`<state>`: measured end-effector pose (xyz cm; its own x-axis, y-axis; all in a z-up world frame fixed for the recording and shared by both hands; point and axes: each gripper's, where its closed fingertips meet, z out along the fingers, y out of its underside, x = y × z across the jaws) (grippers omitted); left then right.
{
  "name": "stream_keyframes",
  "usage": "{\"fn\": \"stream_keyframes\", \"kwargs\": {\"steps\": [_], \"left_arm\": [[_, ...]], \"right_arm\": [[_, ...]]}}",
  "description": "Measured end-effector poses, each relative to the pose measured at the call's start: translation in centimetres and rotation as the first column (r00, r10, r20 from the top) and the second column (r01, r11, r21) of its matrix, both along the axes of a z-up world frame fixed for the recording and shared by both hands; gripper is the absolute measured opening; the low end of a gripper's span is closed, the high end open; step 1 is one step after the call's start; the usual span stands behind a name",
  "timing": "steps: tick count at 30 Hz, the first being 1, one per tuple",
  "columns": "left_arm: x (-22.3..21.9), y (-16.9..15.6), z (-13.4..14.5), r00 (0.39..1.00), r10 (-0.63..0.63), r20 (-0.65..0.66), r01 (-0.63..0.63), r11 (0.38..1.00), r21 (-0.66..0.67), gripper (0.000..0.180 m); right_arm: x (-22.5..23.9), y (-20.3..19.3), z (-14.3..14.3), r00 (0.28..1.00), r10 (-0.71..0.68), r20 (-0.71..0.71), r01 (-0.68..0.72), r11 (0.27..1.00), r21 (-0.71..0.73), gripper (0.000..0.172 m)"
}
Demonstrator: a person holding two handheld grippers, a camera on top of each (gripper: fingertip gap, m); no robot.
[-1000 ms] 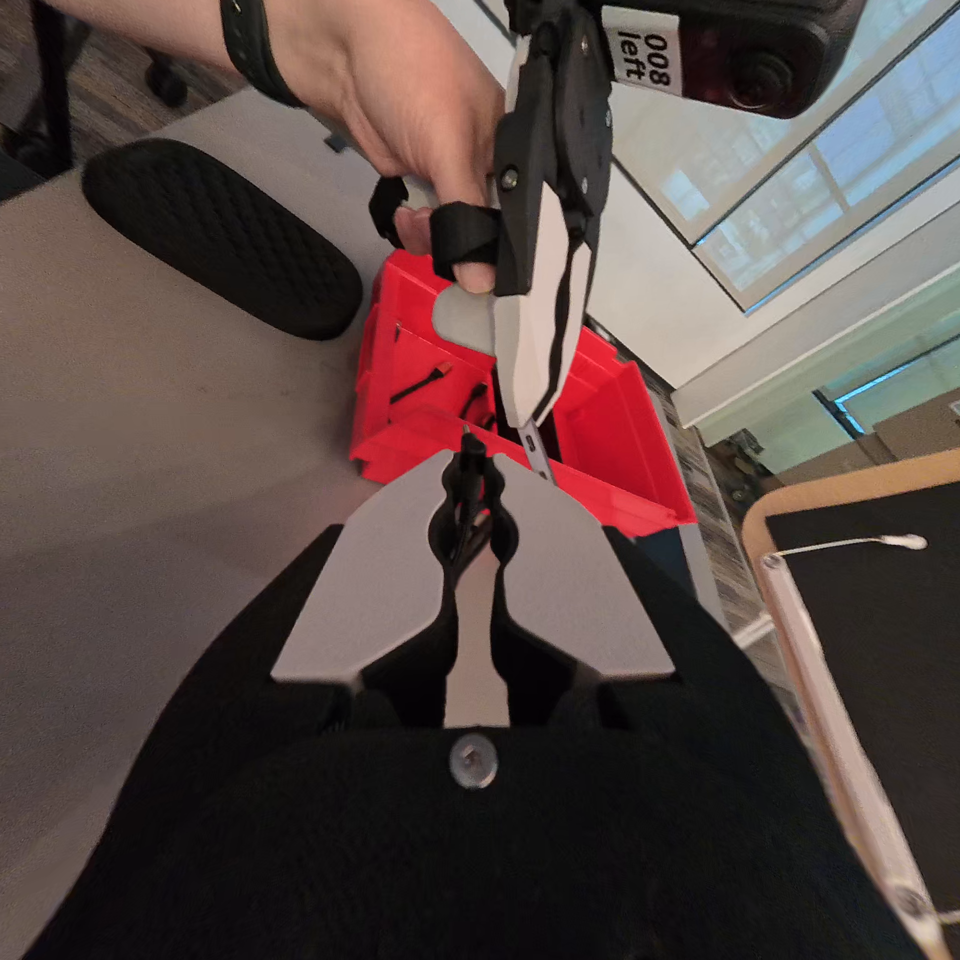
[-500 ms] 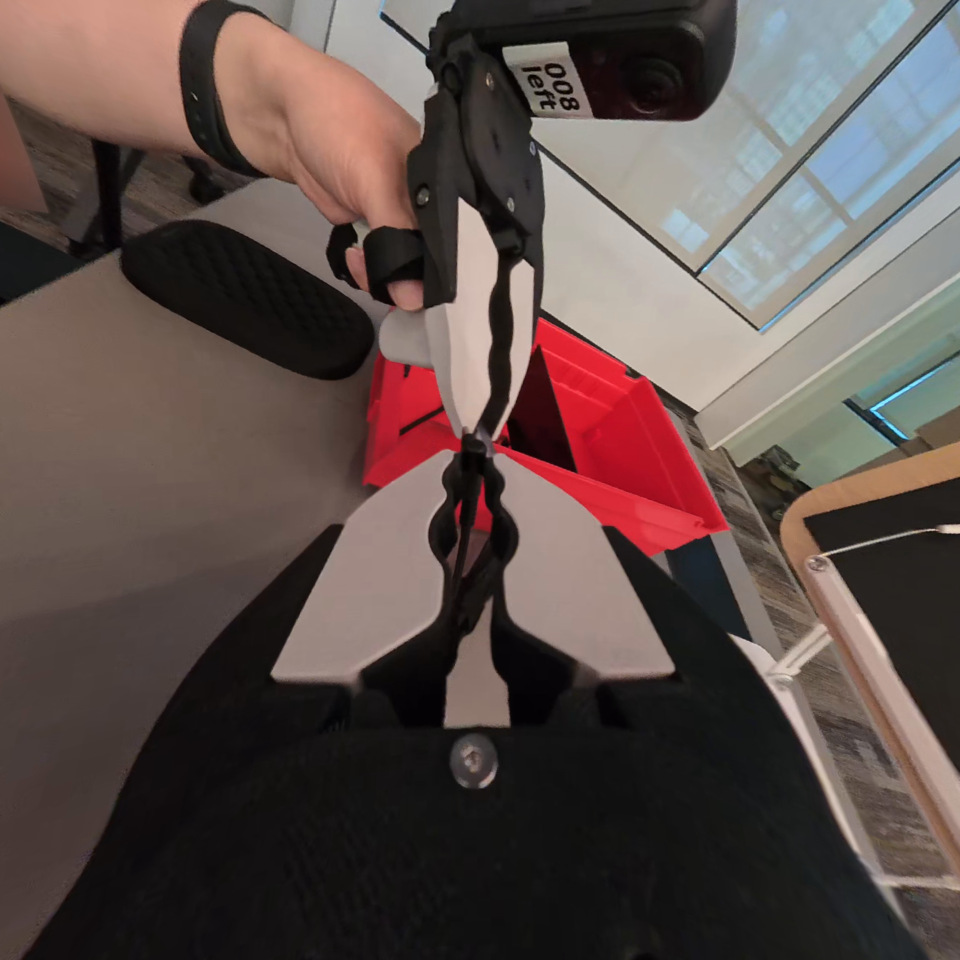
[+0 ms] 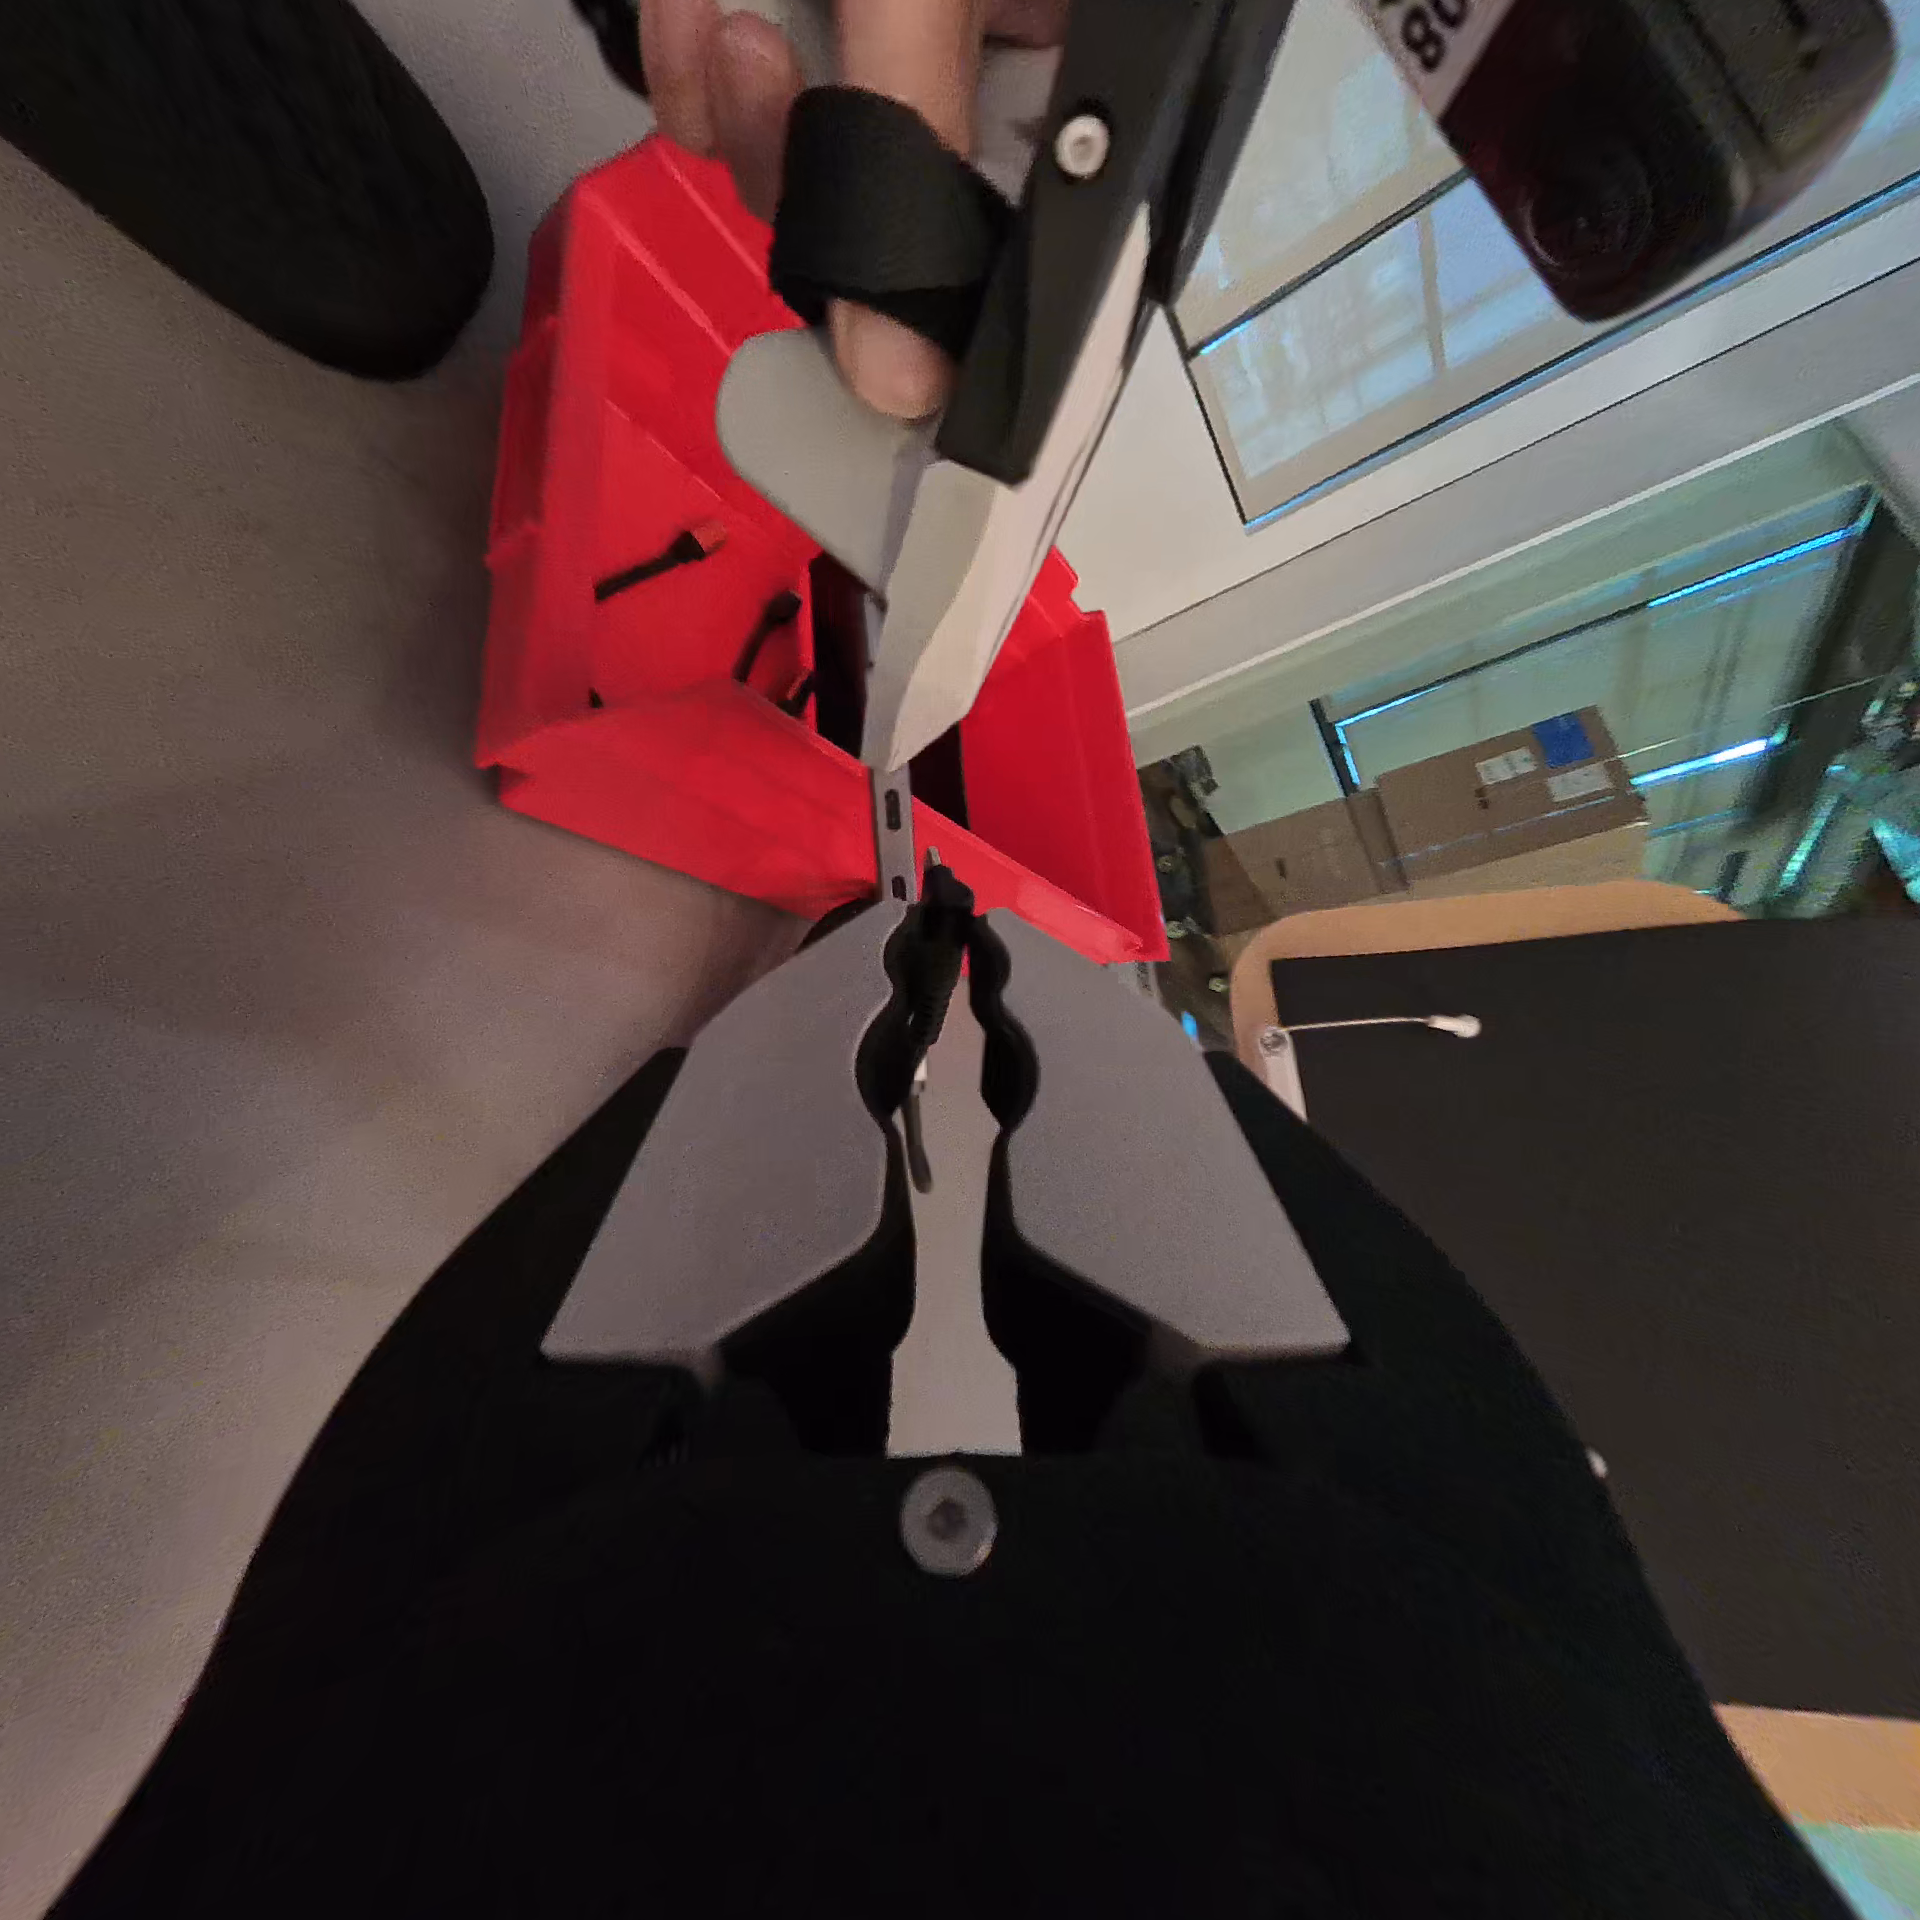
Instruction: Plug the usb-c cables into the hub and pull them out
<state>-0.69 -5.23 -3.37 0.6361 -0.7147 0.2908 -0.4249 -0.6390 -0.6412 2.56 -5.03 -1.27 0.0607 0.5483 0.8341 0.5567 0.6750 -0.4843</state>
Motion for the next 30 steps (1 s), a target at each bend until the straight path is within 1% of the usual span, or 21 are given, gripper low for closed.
{"fn": "stream_keyframes", "kwargs": {"steps": [4, 7, 16, 25, 30], "left_arm": [[-0.3, 0.2, 0.2, 1.000, 0.021, 0.017, -0.020, 0.998, -0.051, 0.021], [-0.3, 0.4, 0.3, 0.999, 0.032, 0.025, -0.030, 0.997, -0.067, 0.021], [0.2, 0.6, 0.2, 0.999, 0.042, 0.002, -0.041, 0.999, -0.031, 0.021], [0.2, 0.7, 0.2, 0.998, 0.055, 0.003, -0.055, 0.998, -0.015, 0.021], [0.3, 0.8, 0.3, 0.998, 0.066, 0.010, -0.066, 0.998, -0.003, 0.021]], "right_arm": [[-0.4, 0.1, -0.3, 0.999, -0.025, 0.033, 0.022, 0.995, 0.094, 0.008], [-0.4, 0.4, -0.5, 0.998, -0.046, 0.046, 0.040, 0.989, 0.139, 0.008], [-0.3, 1.2, -1.0, 0.990, -0.109, 0.090, 0.092, 0.980, 0.174, 0.008], [0.0, 2.2, -1.1, 0.978, -0.176, 0.111, 0.155, 0.973, 0.172, 0.009], [0.0, 2.1, -1.2, 0.978, -0.174, 0.113, 0.155, 0.975, 0.158, 0.008]]}}
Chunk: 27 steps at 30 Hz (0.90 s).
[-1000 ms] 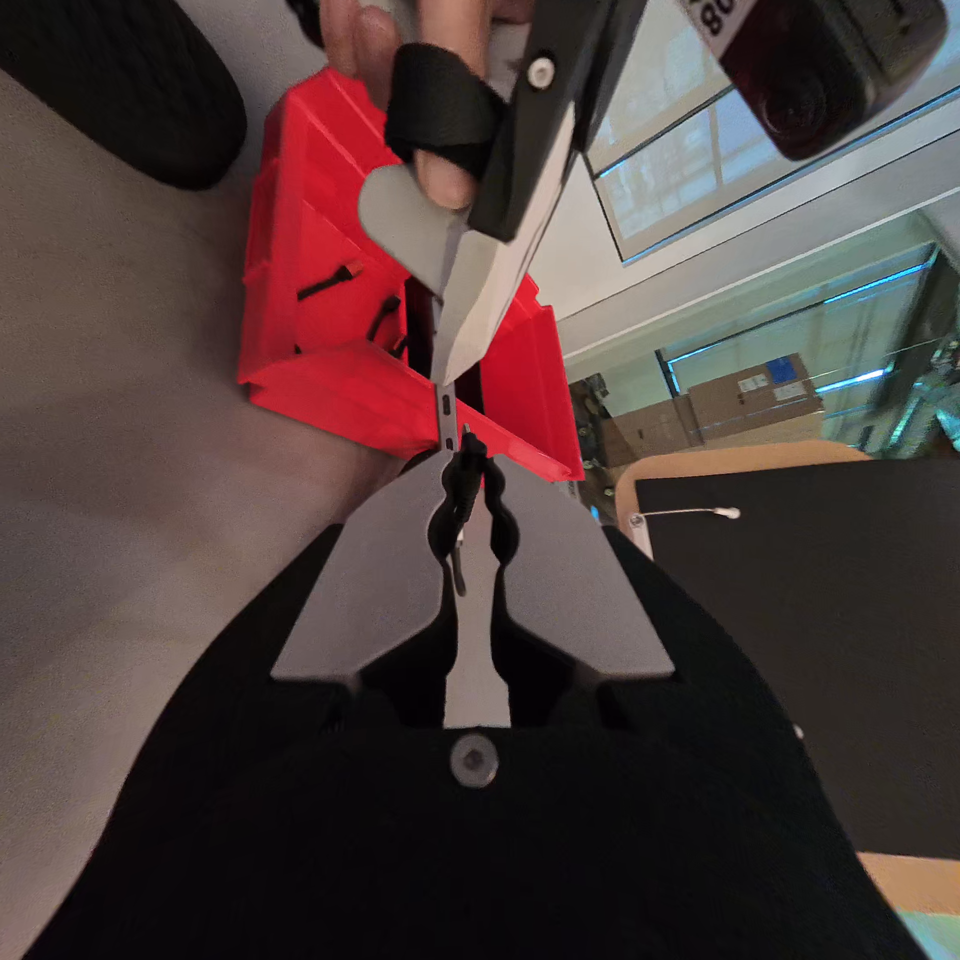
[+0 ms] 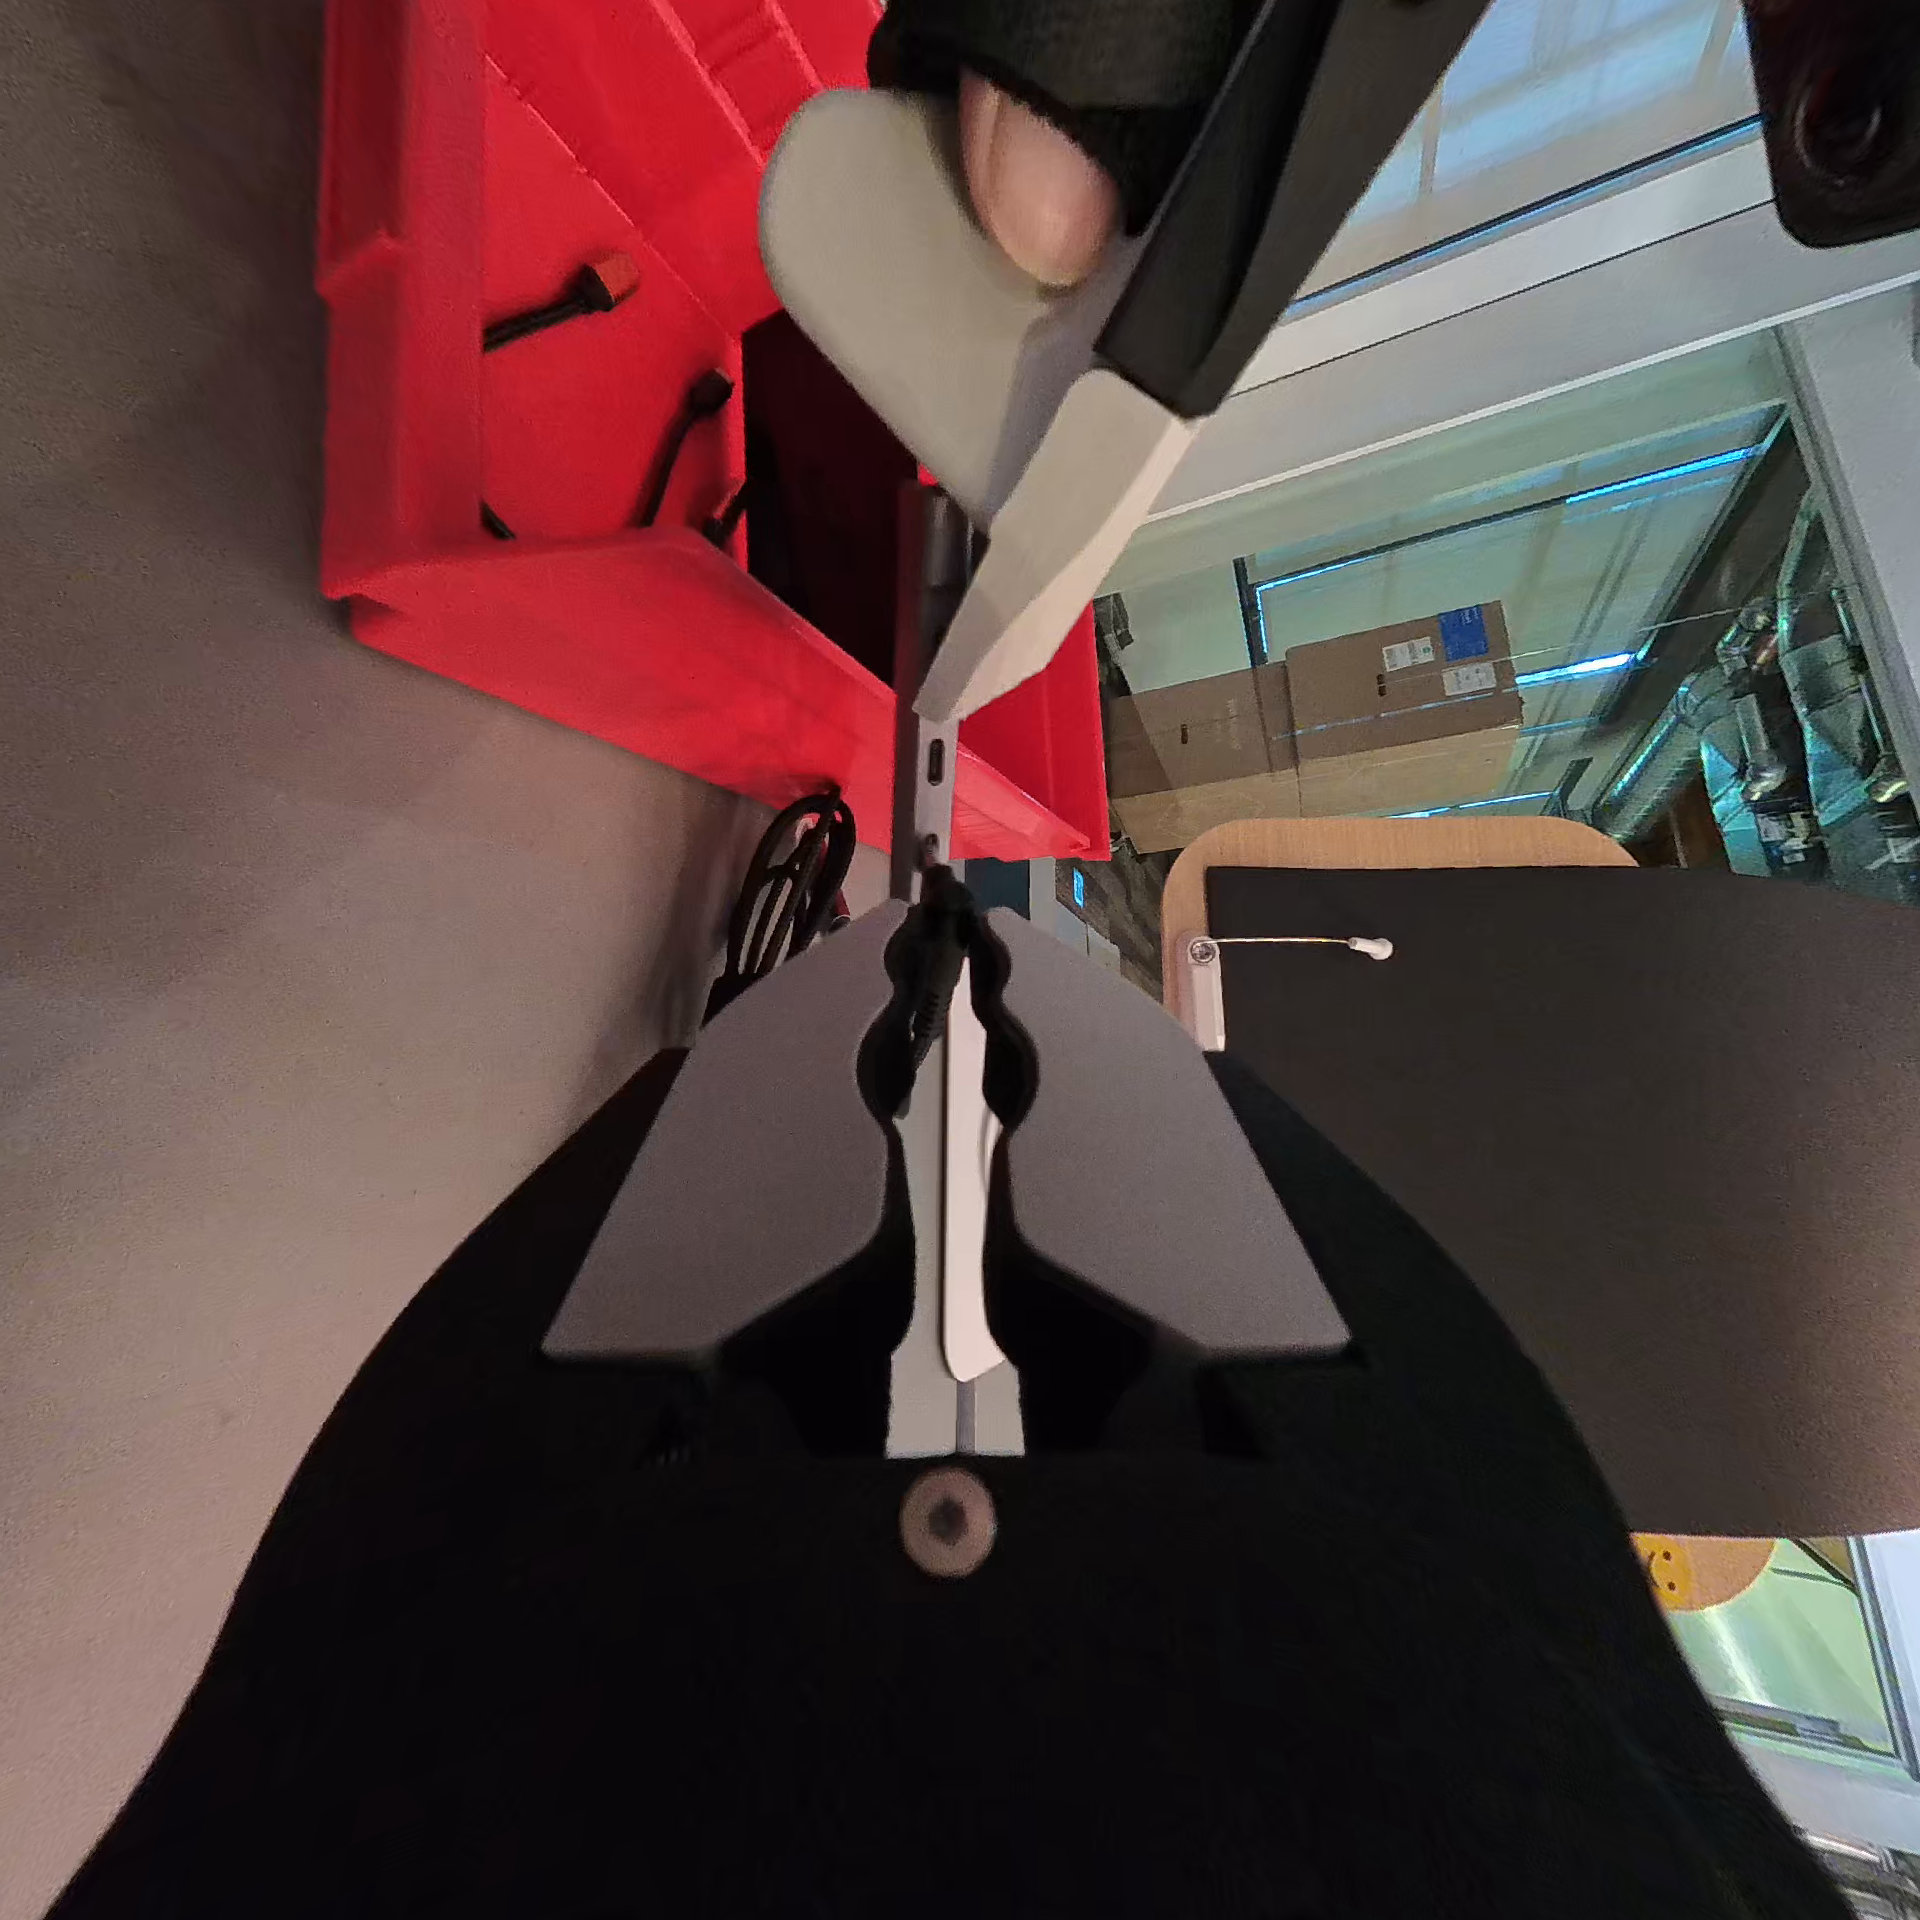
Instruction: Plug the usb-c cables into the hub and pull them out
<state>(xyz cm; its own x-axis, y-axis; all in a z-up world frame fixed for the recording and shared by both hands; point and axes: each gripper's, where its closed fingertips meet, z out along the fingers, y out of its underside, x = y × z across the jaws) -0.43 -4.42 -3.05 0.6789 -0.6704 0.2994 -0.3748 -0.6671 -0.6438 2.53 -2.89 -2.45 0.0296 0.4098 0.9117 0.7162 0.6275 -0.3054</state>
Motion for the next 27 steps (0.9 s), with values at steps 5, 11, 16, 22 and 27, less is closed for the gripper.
{"fn": "stream_keyframes", "kwargs": {"steps": [5, 11, 16, 22, 27], "left_arm": [[0.2, 0.1, -0.1, 1.000, 0.000, -0.005, 0.000, 1.000, 0.009, 0.021], [0.3, 0.5, 0.0, 1.000, 0.011, -0.016, -0.011, 0.999, 0.040, 0.021], [0.4, 0.8, 0.2, 0.998, 0.008, -0.063, -0.002, 0.995, 0.100, 0.021], [0.4, 0.9, 0.3, 0.999, 0.012, -0.037, -0.008, 0.995, 0.100, 0.021], [0.2, 0.8, 0.3, 1.000, 0.002, -0.021, 0.000, 0.994, 0.108, 0.021]], "right_arm": [[0.0, 0.2, -0.1, 1.000, -0.022, 0.007, 0.022, 1.000, -0.010, 0.009], [0.1, 0.6, -0.1, 0.998, -0.066, 0.019, 0.066, 0.998, -0.006, 0.009], [0.0, 0.9, 0.0, 0.993, -0.115, 0.021, 0.115, 0.993, 0.000, 0.009], [-0.2, 0.9, 0.0, 0.993, -0.121, 0.013, 0.121, 0.993, 0.011, 0.008], [-0.4, 0.6, -0.2, 0.995, -0.096, 0.012, 0.096, 0.995, 0.019, 0.008]]}}
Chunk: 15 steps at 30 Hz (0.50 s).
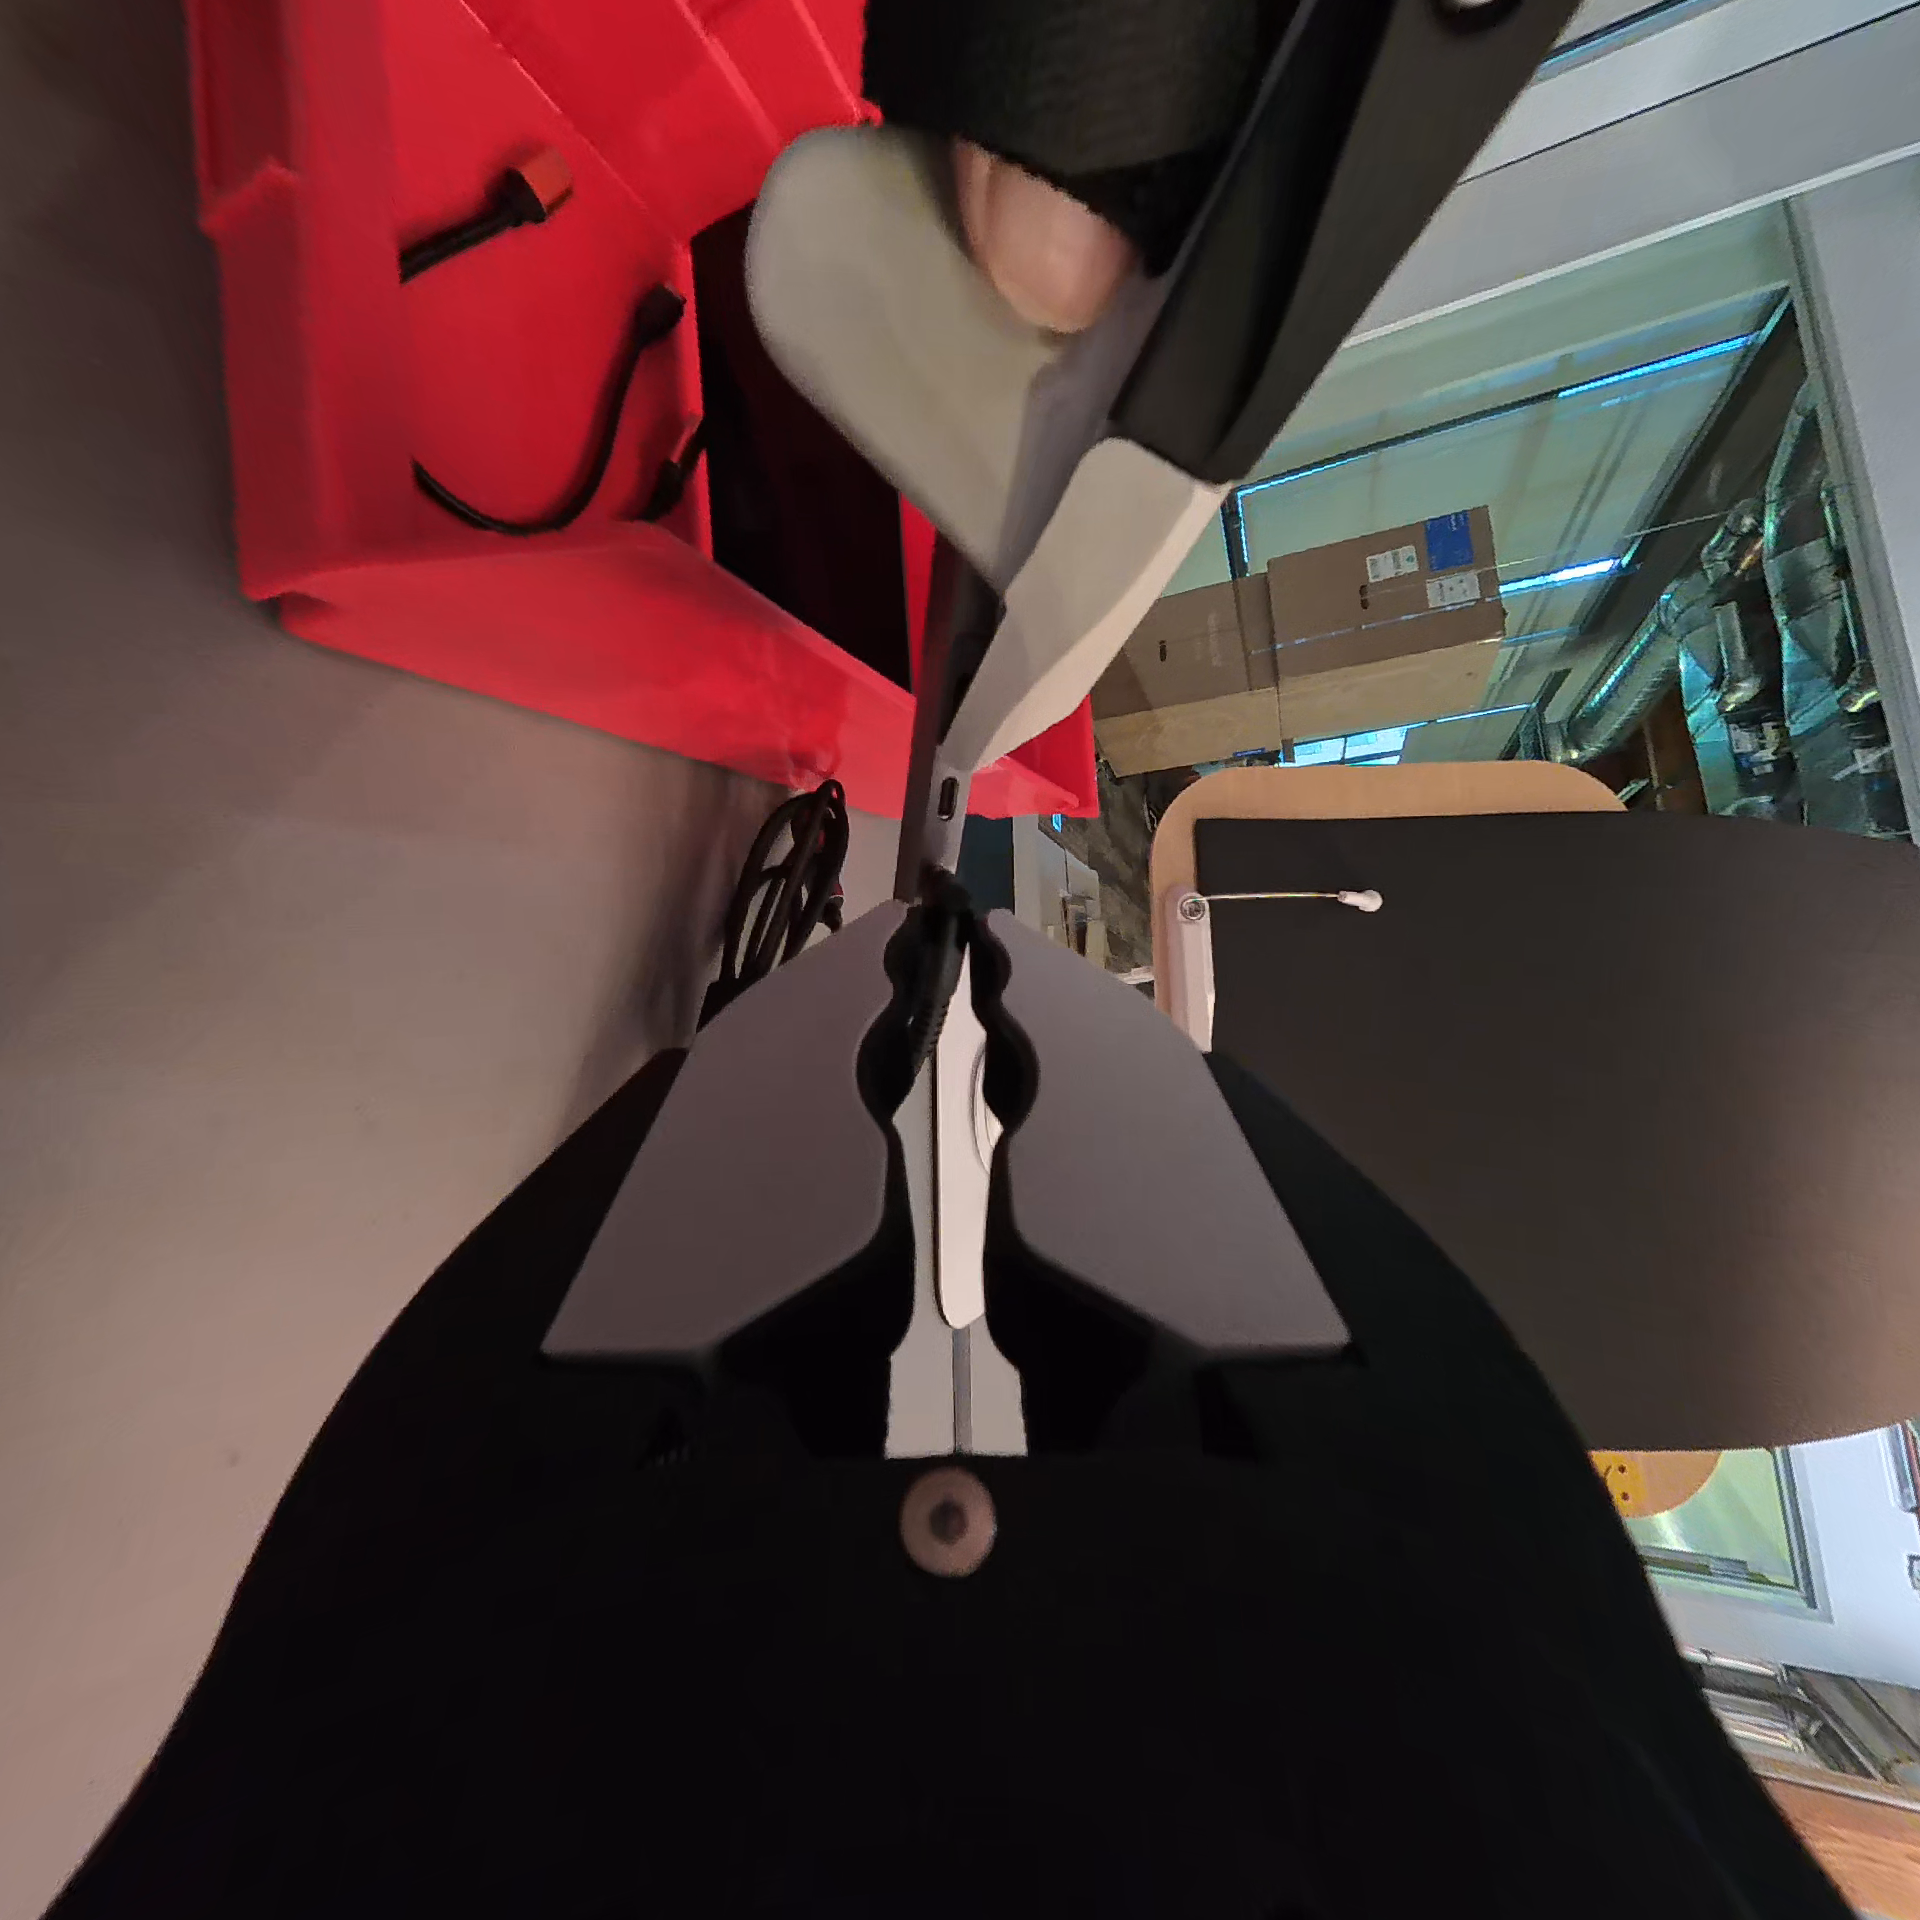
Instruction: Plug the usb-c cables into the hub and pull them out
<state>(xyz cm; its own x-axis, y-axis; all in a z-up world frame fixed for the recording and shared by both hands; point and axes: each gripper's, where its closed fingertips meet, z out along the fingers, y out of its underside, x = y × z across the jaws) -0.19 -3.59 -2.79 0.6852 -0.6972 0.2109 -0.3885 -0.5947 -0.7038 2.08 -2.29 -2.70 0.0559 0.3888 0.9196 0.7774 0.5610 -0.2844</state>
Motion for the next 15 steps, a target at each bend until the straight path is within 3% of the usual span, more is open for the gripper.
{"fn": "stream_keyframes", "kwargs": {"steps": [15], "left_arm": [[0.54, -0.38, 0.45, 0.999, -0.011, 0.047, 0.012, 1.000, -0.007, 0.021]], "right_arm": [[-0.12, -0.04, -0.63, 0.993, 0.051, -0.110, -0.072, 0.978, -0.193, 0.010]]}}
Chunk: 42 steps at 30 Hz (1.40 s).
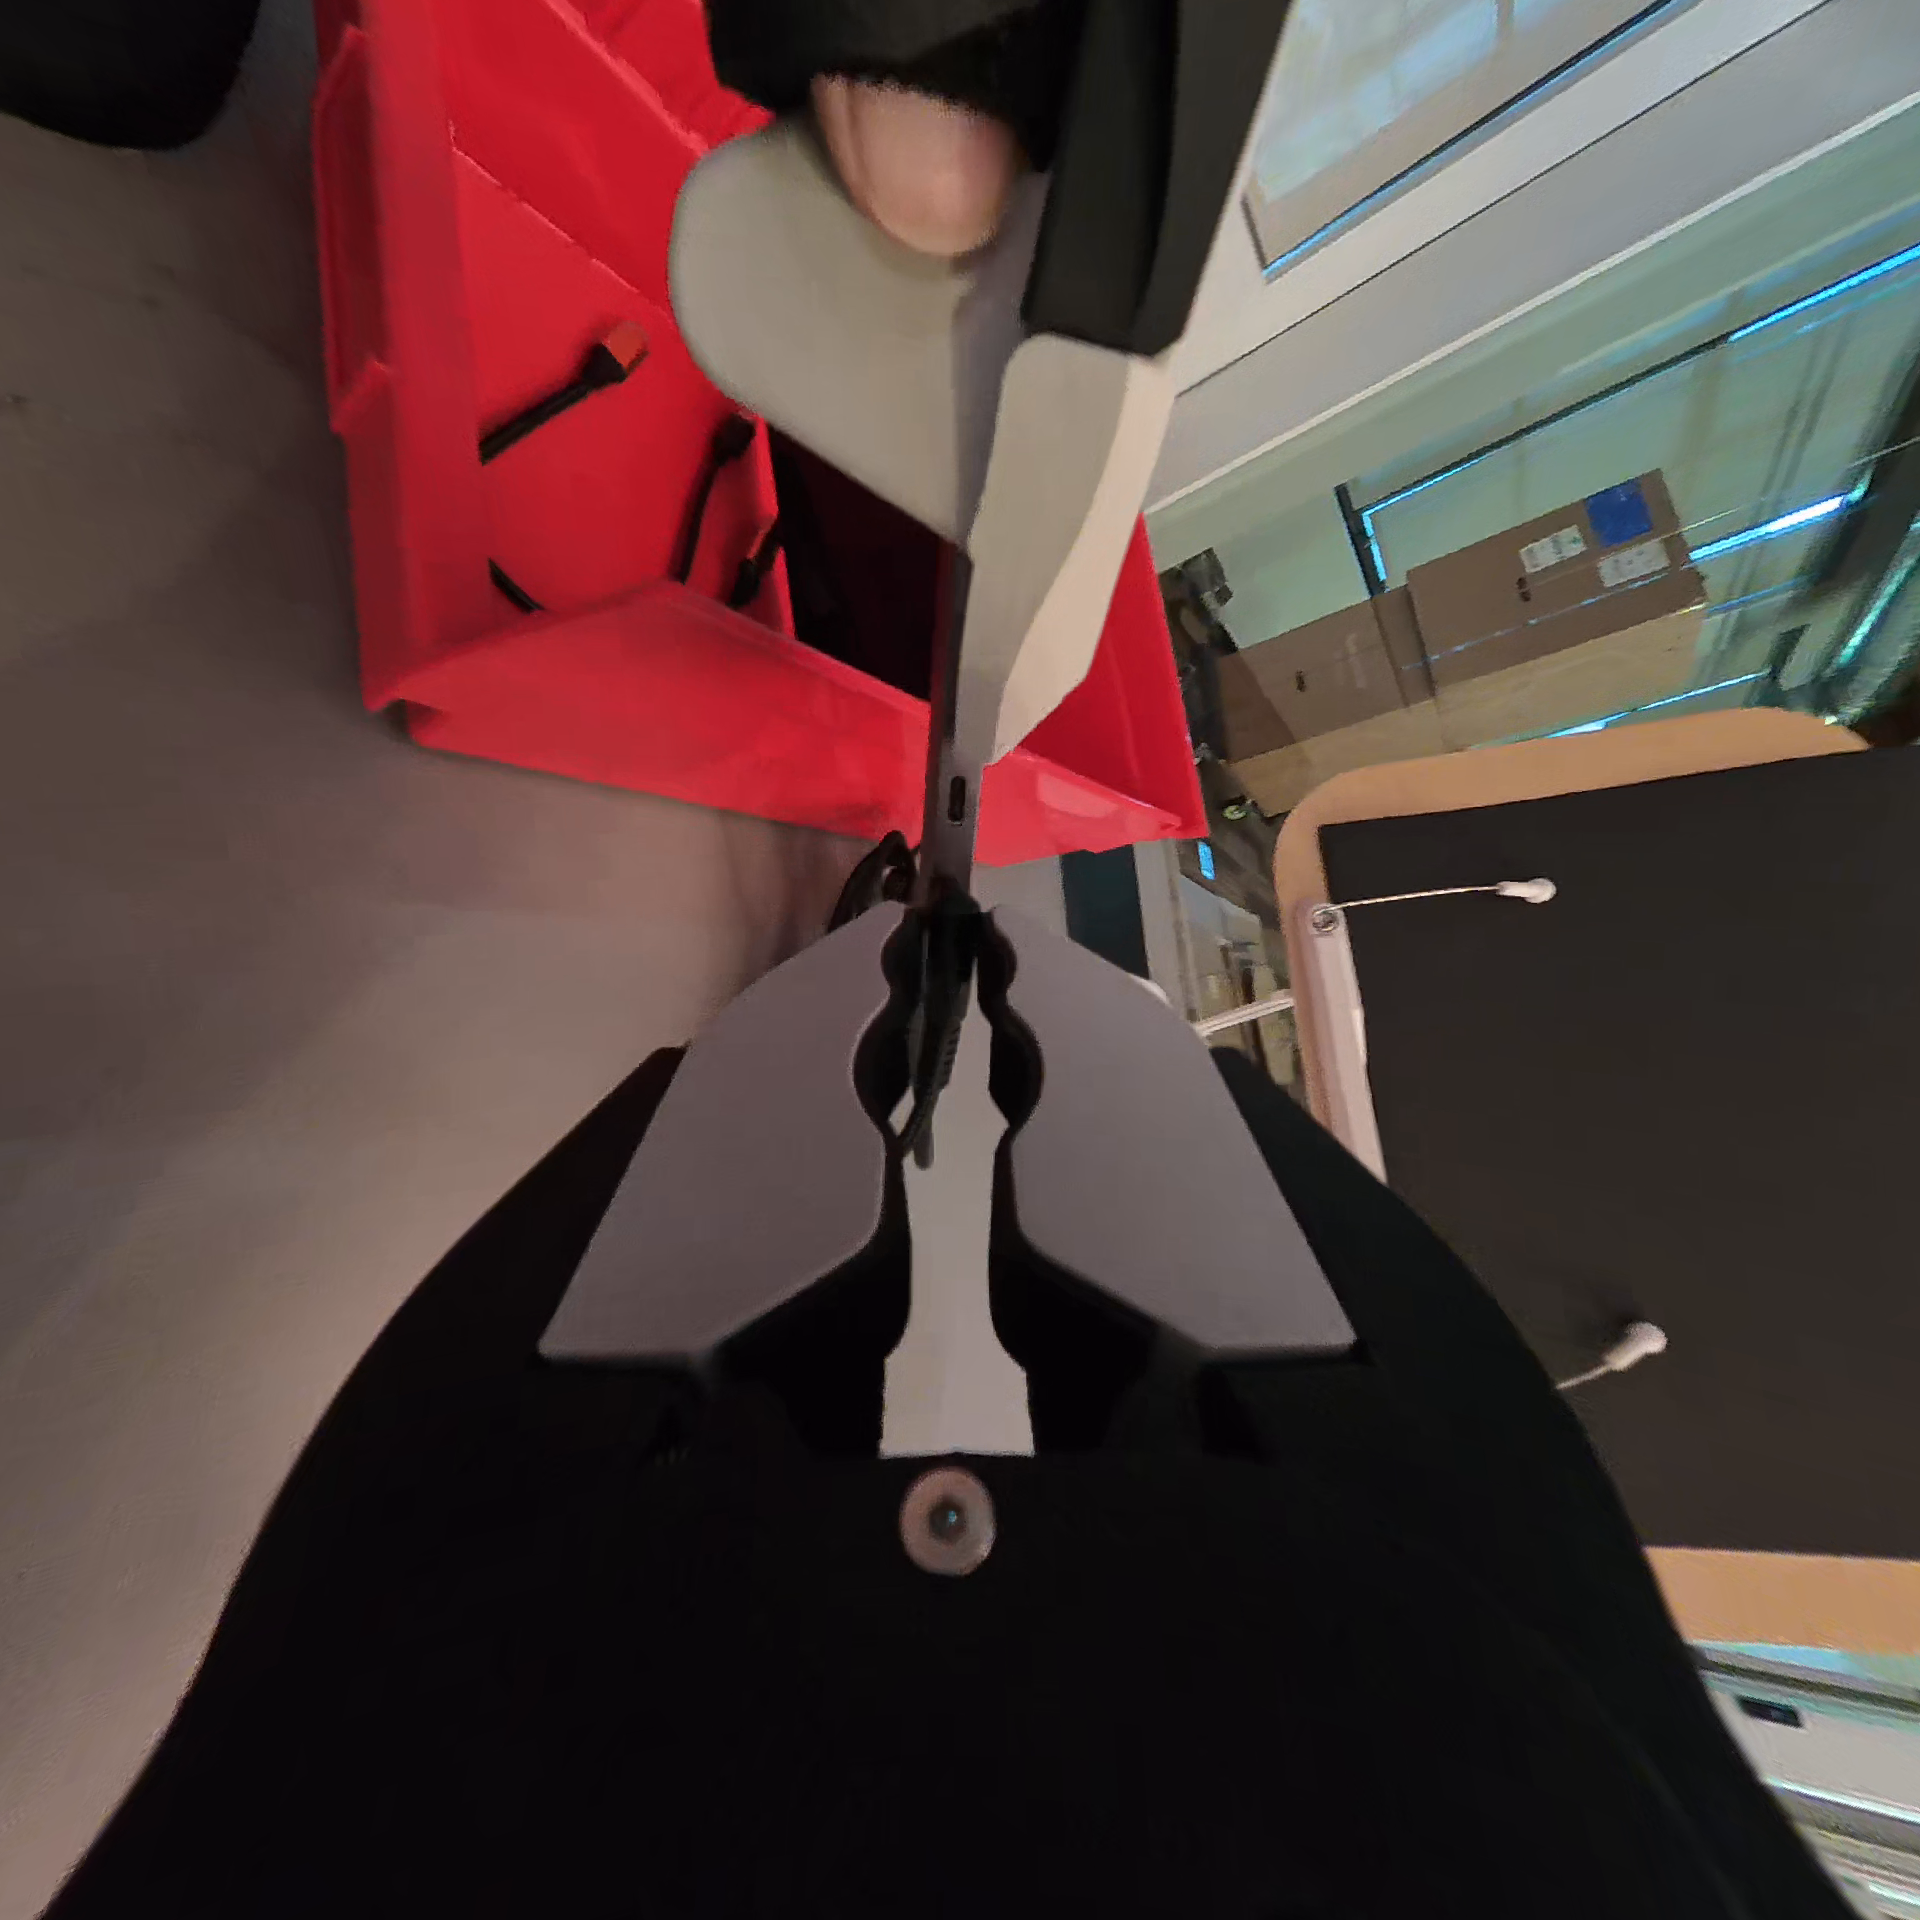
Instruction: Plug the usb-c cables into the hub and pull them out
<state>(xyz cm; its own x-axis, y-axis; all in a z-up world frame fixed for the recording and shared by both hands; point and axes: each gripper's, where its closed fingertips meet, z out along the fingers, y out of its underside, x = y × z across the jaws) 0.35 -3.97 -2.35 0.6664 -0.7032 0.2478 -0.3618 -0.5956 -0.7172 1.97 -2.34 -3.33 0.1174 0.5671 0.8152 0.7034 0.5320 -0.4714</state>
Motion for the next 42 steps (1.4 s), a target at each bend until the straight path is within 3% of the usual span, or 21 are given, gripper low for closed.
{"fn": "stream_keyframes", "kwargs": {"steps": [9, 12, 16, 19, 22, 27, 31, 42], "left_arm": [[1.4, -1.0, 0.3, 0.997, -0.071, -0.030, 0.073, 0.996, 0.044, 0.020], [1.8, -1.2, 1.0, 0.996, -0.087, 0.011, 0.086, 0.994, 0.068, 0.023], [2.1, -1.4, 1.6, 0.992, -0.108, 0.063, 0.099, 0.985, 0.141, 0.051], [2.7, -1.2, 1.9, 0.978, -0.103, 0.183, 0.065, 0.977, 0.202, 0.058], [3.5, -1.0, 2.2, 0.951, -0.122, 0.283, 0.052, 0.969, 0.241, 0.051], [4.0, -0.5, 2.0, 0.946, -0.167, 0.277, 0.054, 0.925, 0.375, 0.030], [4.2, -0.4, 2.1, 0.938, -0.194, 0.288, 0.057, 0.903, 0.426, 0.027], [3.8, 0.0, 1.5, 0.937, -0.120, 0.328, -0.017, 0.923, 0.385, 0.025]], "right_arm": [[0.6, 0.3, -1.0, 0.998, 0.020, -0.061, -0.028, 0.992, -0.125, 0.010], [0.9, 0.4, -0.3, 0.998, 0.027, -0.063, -0.029, 0.999, -0.020, 0.010], [1.4, 1.0, 1.2, 0.998, -0.025, -0.060, 0.034, 0.985, 0.167, 0.011], [1.8, 1.3, 2.0, 0.997, -0.067, -0.043, 0.077, 0.957, 0.278, 0.011], [2.0, 1.0, 2.6, 0.997, -0.071, -0.030, 0.077, 0.926, 0.370, 0.011], [2.6, 1.1, 3.4, 0.995, -0.089, -0.050, 0.101, 0.913, 0.396, 0.010], [2.6, 1.1, 3.5, 0.995, -0.088, -0.046, 0.099, 0.909, 0.406, 0.011], [2.3, 1.3, 2.6, 0.996, -0.088, 0.009, 0.077, 0.913, 0.402, 0.011]]}}
